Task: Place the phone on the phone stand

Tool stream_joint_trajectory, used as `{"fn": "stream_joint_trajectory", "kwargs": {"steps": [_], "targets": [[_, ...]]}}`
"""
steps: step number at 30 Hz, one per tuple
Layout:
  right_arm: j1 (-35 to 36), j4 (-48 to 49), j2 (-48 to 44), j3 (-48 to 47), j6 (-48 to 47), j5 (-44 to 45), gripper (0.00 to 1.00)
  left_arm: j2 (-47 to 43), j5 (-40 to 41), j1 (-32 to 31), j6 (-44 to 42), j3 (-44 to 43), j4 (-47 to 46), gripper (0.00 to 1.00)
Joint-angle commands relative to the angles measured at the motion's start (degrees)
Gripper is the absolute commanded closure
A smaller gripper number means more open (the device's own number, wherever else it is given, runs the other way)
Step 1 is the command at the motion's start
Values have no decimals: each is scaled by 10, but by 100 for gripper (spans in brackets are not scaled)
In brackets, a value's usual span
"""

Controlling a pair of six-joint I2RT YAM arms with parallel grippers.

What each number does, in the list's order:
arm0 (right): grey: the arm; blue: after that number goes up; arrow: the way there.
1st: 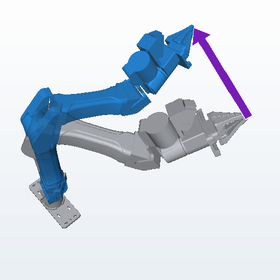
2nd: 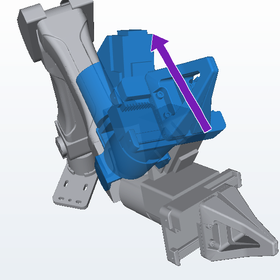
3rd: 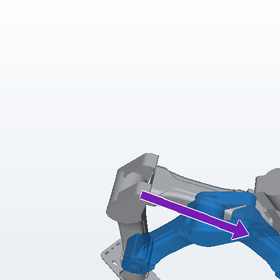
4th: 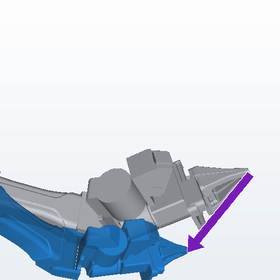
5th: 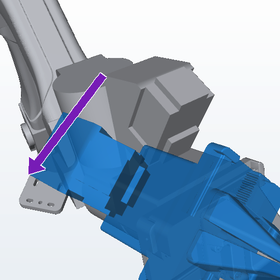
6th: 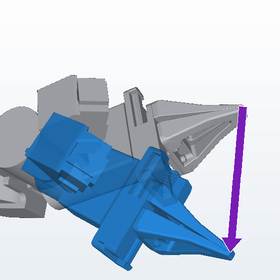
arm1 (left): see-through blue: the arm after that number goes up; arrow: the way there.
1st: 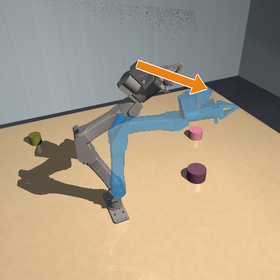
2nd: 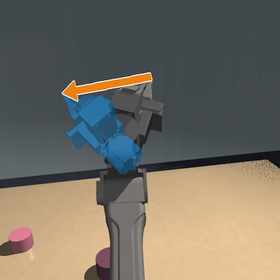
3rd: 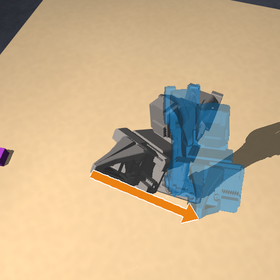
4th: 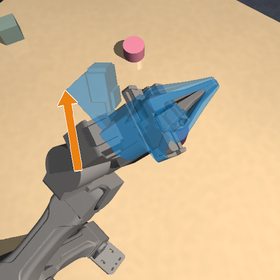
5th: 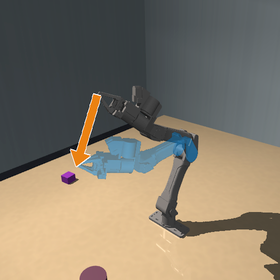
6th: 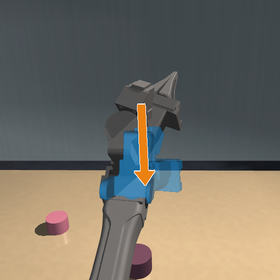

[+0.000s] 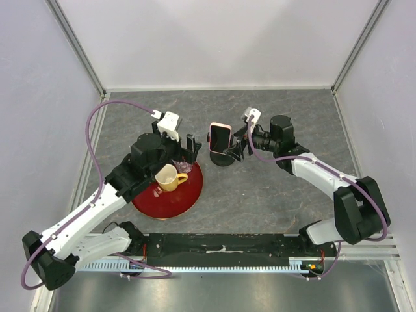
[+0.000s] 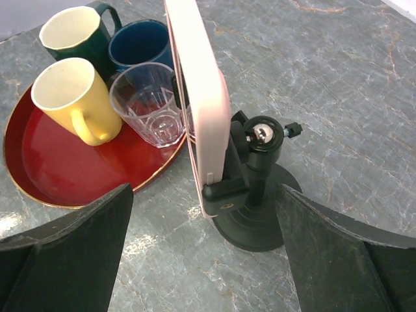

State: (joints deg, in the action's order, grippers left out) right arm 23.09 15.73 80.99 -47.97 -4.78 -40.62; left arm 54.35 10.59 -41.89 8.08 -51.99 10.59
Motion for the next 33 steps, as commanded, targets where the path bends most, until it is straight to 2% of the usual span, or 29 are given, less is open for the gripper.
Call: {"fn": "stream_joint_trajectory", "kwargs": {"steps": [1, 4, 10, 27, 33], "targets": [[3, 20, 9, -27, -18, 23, 4, -15, -42, 23, -7, 3, -29, 4], [3, 28, 12, -27, -13, 49, 2, -18, -57, 30, -2, 7, -33, 4], [4, 47, 42, -44, 2, 29, 3, -7, -81, 37, 8, 7, -33, 6], [4, 97, 97, -66, 28, -21, 27, 11, -137, 70, 33, 7, -41, 9], [4, 113, 102, -63, 35, -25, 40, 18, -155, 81, 41, 9, -44, 10]]}}
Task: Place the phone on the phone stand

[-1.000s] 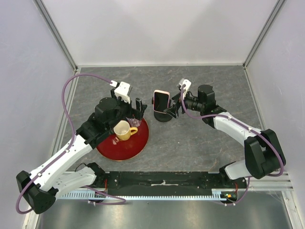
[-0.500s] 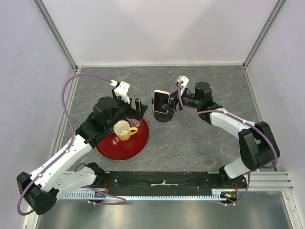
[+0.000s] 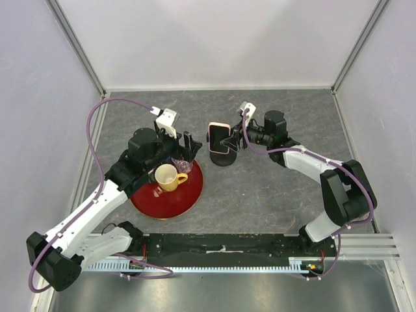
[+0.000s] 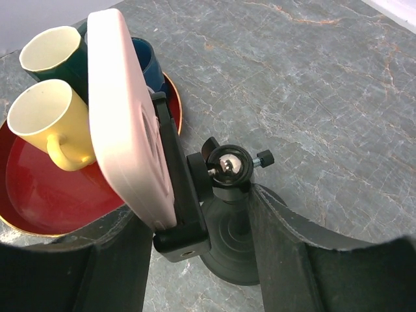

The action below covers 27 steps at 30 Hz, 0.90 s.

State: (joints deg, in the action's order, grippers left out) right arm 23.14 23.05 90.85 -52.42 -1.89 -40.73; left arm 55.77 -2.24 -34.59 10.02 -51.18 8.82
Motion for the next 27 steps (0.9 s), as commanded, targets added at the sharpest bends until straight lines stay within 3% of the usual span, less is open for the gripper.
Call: {"fn": "stream_joint_trajectory", "kwargs": {"steps": [1, 12, 16, 22, 27], "targets": [[3, 44, 4, -17, 9, -24, 43, 5, -28, 9, 24, 1, -28, 10], [4, 95, -16, 19, 35, -9, 75, 14, -36, 16, 28, 5, -33, 11], [2, 121, -30, 40, 50, 18, 100, 16, -37, 17, 29, 5, -34, 11], [3, 199, -58, 88, 80, 62, 100, 16, -39, 18, 31, 6, -34, 11], [3, 242, -103, 140, 83, 148, 100, 14, -38, 18, 32, 6, -32, 12]]}}
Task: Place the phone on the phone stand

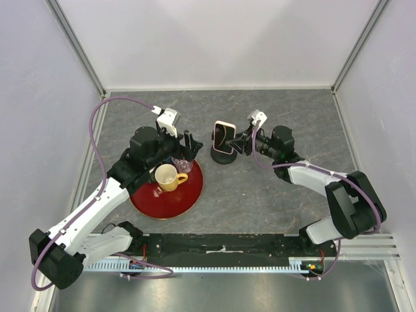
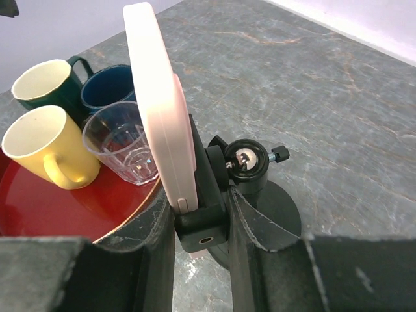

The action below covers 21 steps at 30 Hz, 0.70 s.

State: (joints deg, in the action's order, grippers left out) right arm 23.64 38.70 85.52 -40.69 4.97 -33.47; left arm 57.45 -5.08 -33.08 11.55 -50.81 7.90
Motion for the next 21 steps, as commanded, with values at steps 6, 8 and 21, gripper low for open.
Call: {"fn": "stream_joint_trajectory", "kwargs": {"steps": [6, 8, 21], "targets": [[-5, 92, -116, 75, 6, 230, 100, -7, -12, 3, 17, 4, -24, 12], [-14, 89, -146, 94, 9, 269, 100, -8, -10, 3, 17, 4, -24, 12], [-117, 61, -325, 207, 41, 556, 100, -3, -14, 3, 19, 5, -25, 12]]}}
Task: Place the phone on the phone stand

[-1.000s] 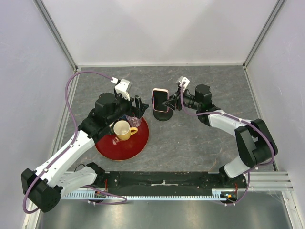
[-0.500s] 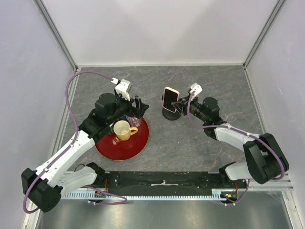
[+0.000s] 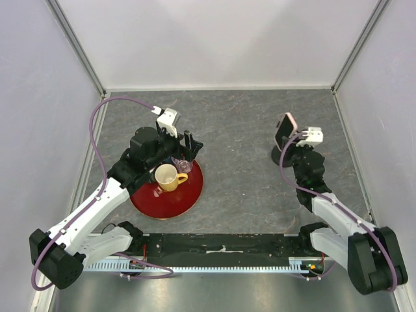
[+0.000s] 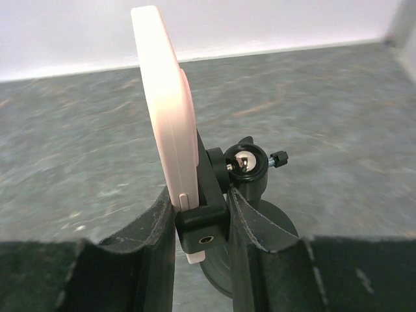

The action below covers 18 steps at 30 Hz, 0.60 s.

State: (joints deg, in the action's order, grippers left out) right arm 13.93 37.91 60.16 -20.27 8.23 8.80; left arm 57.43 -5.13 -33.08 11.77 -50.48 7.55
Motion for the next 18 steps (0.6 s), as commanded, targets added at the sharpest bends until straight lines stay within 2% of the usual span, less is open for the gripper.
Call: {"fn": "stream_joint_trajectory", "kwargs": {"steps": [1, 7, 18], "targets": [[-29, 61, -82, 9, 12, 152, 100, -3, -14, 3, 18, 3, -21, 12], [-50, 3, -157, 26, 34, 310, 100, -2, -15, 3, 19, 2, -22, 12], [-78, -44, -220, 39, 36, 443, 100, 0, -15, 3, 19, 5, -22, 12]]}}
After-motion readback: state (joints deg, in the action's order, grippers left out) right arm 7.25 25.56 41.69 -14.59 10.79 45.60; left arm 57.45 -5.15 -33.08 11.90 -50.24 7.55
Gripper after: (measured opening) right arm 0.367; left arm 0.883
